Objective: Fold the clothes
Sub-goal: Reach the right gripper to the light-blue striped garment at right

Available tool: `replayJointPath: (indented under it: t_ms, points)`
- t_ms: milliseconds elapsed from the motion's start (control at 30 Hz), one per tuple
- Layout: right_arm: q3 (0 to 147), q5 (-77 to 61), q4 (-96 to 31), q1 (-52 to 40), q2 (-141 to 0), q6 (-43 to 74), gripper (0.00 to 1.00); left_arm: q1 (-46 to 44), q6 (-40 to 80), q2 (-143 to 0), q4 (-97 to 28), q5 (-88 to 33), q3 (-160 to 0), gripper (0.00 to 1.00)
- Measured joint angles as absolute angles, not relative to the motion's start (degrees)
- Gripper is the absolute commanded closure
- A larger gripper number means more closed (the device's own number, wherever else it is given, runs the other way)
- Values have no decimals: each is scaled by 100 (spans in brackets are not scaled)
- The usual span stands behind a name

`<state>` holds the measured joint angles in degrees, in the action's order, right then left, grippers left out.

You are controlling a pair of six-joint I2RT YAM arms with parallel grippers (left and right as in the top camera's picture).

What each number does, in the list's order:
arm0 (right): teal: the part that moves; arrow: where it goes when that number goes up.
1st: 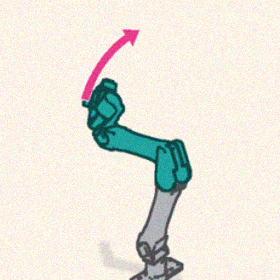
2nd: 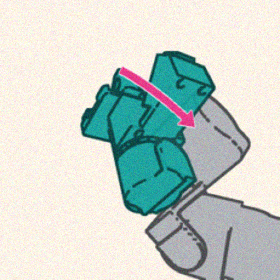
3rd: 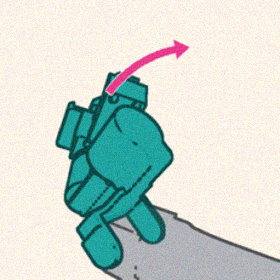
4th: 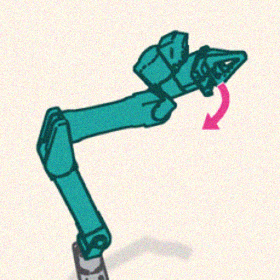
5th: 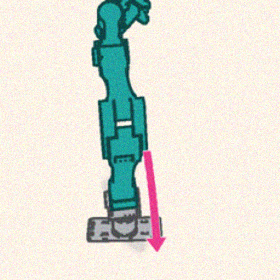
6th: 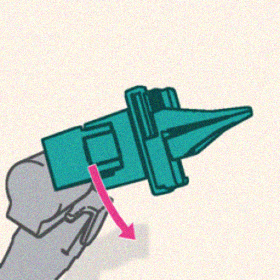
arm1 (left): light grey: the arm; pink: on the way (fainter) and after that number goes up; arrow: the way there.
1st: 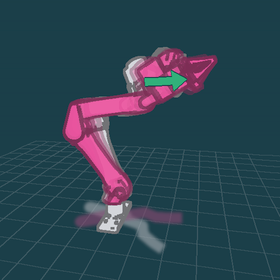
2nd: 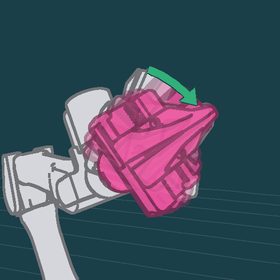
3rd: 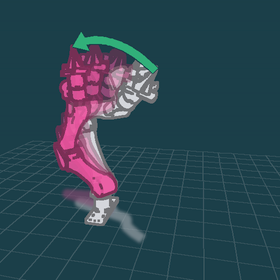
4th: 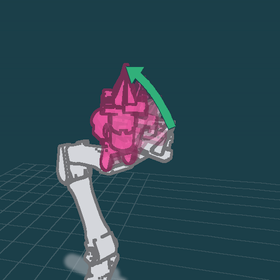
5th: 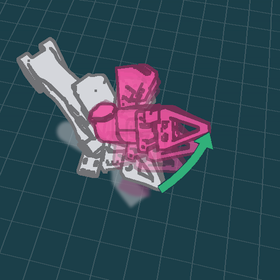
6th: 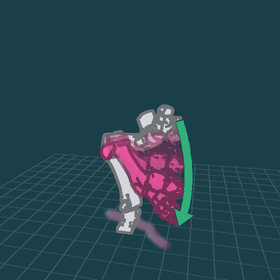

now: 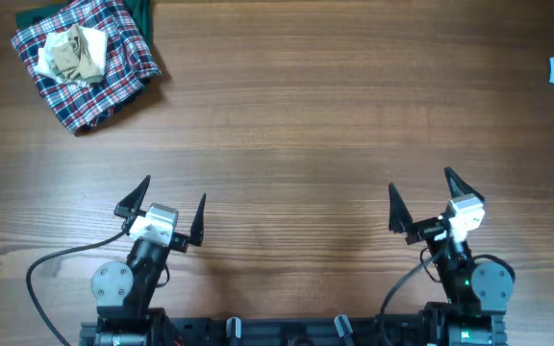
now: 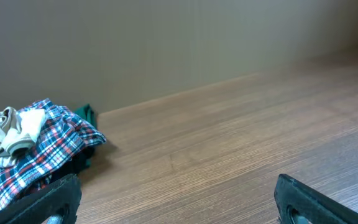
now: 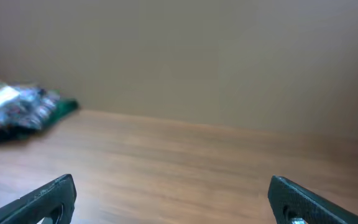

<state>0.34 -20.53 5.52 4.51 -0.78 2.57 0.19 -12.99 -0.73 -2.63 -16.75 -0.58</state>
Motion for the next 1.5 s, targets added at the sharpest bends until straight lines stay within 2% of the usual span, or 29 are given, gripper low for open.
replayJointPath:
  t_ms: [200, 267, 500, 633, 800, 933, 1000, 1133, 1233, 1500]
  points:
    - [45, -2593, 2716, 451, -82, 1243, 0, 19, -1299, -73, -261, -1675, -58, 0]
    - [134, -2742, 2869, 451, -86, 1330, 0, 19, -1302, -73, -263, -1675, -58, 0]
    - [1431, -2853, 1422, 451, -1098, 989, 0, 19, -1302, -73, -261, -1673, -58, 0]
    - [2930, -2764, 403, 454, -2775, 631, 0, 19, -1299, -69, -259, -1664, -58, 0]
    - [5345, -2329, -1874, 666, -5282, 123, 0, 19, -1302, -69, -261, -1649, -58, 0]
    - [7509, -2045, -3420, 1363, -7185, -421, 0, 19, -1302, -69, -263, -1634, -58, 0]
    - [8066, -2003, -3717, 1647, -7769, -572, 0, 19, -1299, -69, -263, -1634, -58, 0]
    - [8462, -1826, -3594, 2008, -8641, -572, 0, 19, -1299, -69, -266, -1634, -58, 0]
    - [8462, -1090, -2880, 2241, -9133, -515, 0, 19, -1299, -69, -266, -1634, -58, 0]
    - [8493, 21, -1909, 3041, -10178, -517, 0, 19, -1299, -69, -266, -1634, -58, 0]
